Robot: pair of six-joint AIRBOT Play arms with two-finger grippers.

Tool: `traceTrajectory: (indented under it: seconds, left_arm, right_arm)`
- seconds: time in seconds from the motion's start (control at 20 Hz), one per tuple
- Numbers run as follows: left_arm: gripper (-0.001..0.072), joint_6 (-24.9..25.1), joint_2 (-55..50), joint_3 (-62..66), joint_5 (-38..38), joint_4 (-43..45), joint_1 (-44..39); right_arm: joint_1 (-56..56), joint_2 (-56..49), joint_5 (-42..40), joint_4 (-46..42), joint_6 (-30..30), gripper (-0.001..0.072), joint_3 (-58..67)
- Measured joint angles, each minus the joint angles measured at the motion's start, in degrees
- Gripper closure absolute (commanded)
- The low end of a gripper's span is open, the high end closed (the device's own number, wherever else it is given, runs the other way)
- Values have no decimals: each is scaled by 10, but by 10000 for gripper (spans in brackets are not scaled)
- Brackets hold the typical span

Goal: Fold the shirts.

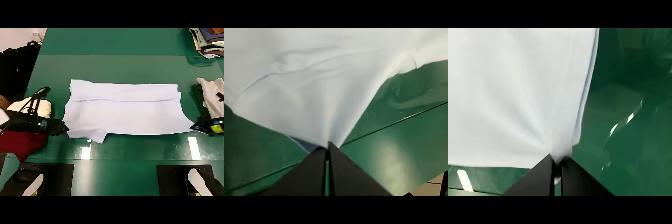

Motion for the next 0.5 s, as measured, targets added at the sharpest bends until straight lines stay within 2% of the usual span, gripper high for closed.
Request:
traceTrajectory:
  seconds: [0.2, 0.5]
  left_arm:
    - [685, 10, -21, 38, 70, 14, 0]
    - [684, 42, -225, 130, 207, 25, 14]
  right_arm:
    - [27, -17, 0, -3, 14, 696, 60]
    - [98, -195, -71, 16, 38, 695, 198]
